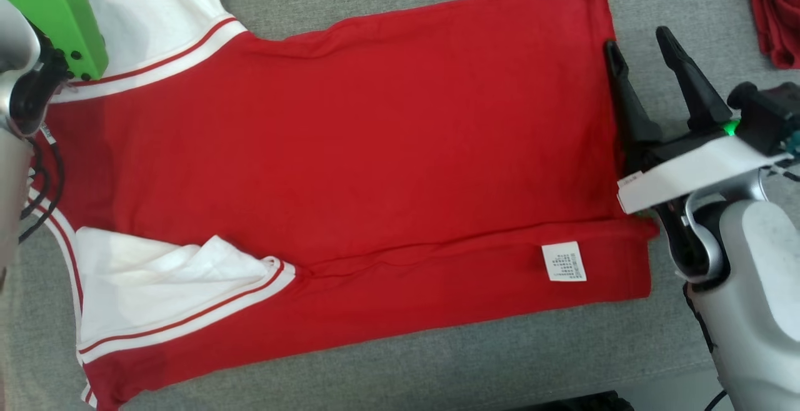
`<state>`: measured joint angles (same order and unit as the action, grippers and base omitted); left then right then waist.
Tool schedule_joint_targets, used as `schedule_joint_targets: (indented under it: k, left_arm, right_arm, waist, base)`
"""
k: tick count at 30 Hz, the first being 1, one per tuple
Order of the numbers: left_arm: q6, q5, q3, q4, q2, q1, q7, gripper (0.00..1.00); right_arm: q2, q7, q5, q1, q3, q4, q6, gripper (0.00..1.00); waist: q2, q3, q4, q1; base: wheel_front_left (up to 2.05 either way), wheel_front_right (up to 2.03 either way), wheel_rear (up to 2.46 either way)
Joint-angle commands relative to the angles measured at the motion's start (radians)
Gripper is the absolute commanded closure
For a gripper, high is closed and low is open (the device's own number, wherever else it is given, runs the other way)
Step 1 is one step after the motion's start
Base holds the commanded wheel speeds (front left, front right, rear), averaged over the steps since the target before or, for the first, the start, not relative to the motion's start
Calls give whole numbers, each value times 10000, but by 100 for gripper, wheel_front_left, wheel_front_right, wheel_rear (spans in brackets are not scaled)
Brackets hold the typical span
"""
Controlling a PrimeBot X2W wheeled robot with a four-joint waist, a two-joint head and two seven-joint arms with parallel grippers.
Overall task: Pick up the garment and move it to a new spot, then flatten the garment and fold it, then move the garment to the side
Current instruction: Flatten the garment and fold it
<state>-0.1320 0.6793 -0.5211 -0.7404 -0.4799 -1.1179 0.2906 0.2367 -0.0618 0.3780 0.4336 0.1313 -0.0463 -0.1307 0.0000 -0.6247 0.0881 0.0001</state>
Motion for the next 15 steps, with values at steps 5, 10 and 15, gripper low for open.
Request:
schedule_joint_targets:
  k: [5, 10, 15]
  left_arm:
    - [18, 284, -396, -315, 135, -36, -234, 100]
    - [20, 500, -677, -497, 223, -105, -578, 100]
    - [18, 682, -790, -512, 201, -183, -1248, 100]
  right_arm:
    - [301, -110, 455, 1357, 642, -1388, -1, 0]
    - [625, 111, 772, 2080, 944, -2479, -1, 59]
    - [887, 343, 931, 2265, 982, -2548, 1, 100]
  waist:
    - [0, -223, -471, -1]
    - [0, -154, -679, -1]
    - [0, 47, -737, -1]
  base:
    - [0, 0, 0]
    - [0, 0, 0]
    - [0, 0, 0]
